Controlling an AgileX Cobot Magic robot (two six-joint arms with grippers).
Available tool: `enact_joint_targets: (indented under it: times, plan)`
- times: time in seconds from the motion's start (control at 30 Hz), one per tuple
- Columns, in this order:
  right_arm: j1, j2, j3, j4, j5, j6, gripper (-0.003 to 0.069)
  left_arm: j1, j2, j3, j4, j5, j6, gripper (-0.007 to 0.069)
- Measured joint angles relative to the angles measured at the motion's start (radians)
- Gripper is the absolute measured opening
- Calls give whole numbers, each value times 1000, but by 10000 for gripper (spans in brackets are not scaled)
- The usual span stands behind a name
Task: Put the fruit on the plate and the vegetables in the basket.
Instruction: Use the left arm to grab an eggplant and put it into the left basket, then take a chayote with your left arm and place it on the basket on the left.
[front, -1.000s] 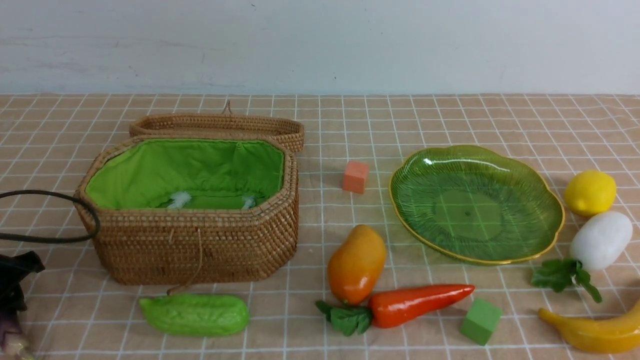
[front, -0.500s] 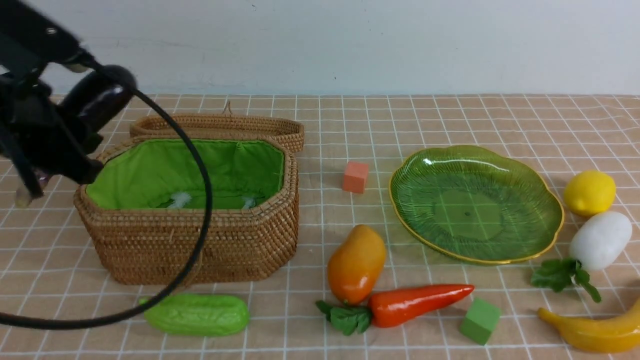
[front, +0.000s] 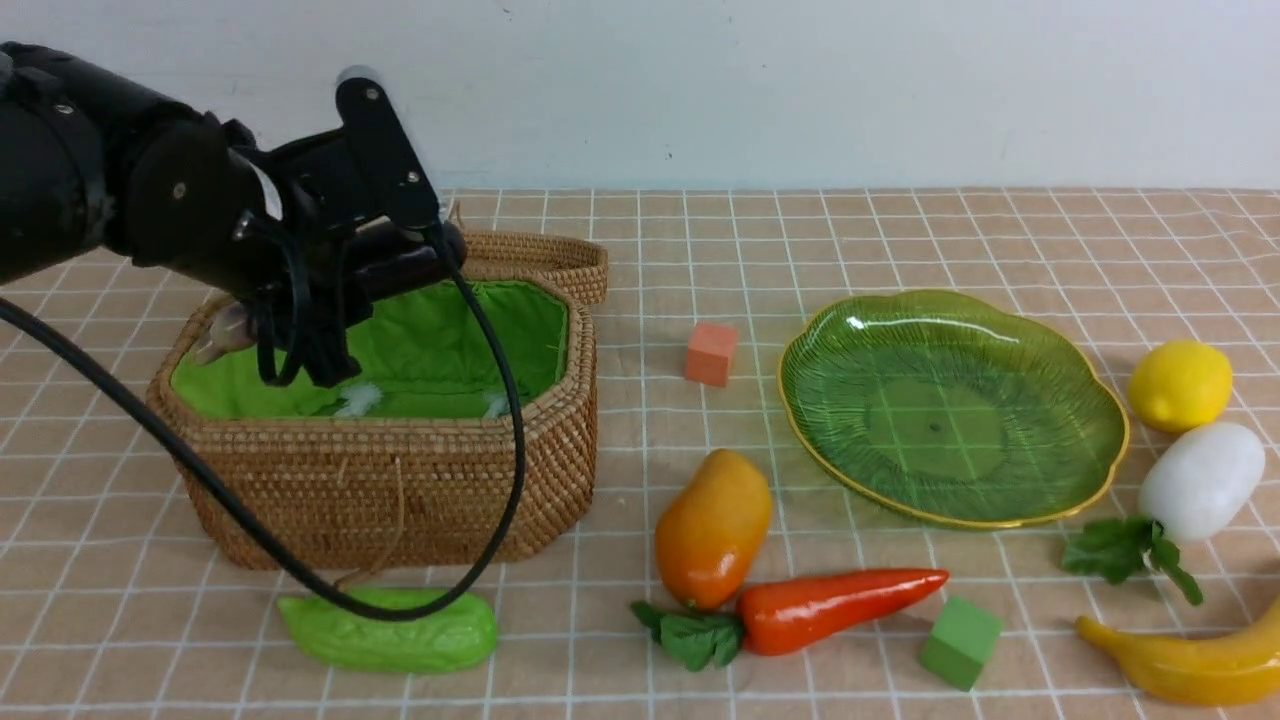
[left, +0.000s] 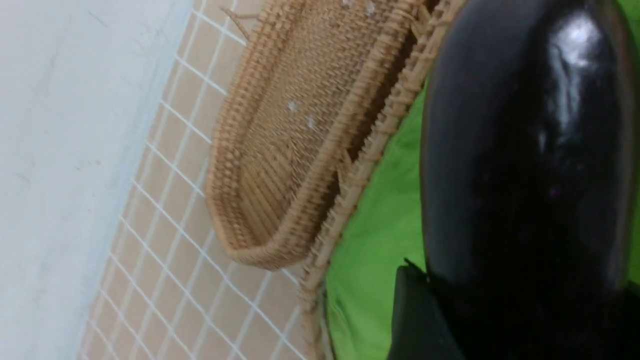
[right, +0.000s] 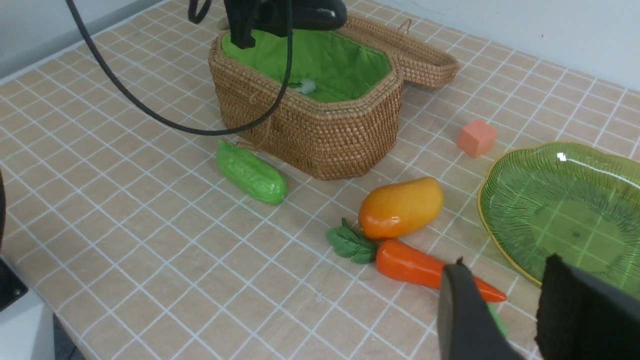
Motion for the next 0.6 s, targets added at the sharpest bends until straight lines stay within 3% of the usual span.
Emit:
enact_joint_targets:
  times: [0.03,0.1,0.17,0.3,0.37,0.47,0.5,0.57,0.6]
  plan:
    - [0,0,0,0,1,0,237,-7,0,-1,16,-34,-20,498]
    - [0,0,0,3,1,0,235,-11,-2,-2,21,-55,-61,578]
    - [0,0,0,4,1,0,235,-12,-10,-2,21,-53,-118,623]
    - [0,0,0,4,5,0,235,-12,-40,-2,17,-14,-253,636]
    - [0,0,0,4,8,0,235,-20,-91,-2,-23,39,-437,583]
    - [0,0,0,4,9,0,235,-39,-152,-2,-90,102,-586,482]
    - [0,0,0,4,9,0,235,-82,-202,0,-129,166,-641,362]
    - [0,0,0,4,9,0,235,-114,-228,7,-142,204,-630,287]
    - [0,0,0,3,9,0,235,-168,-265,33,-158,269,-567,170]
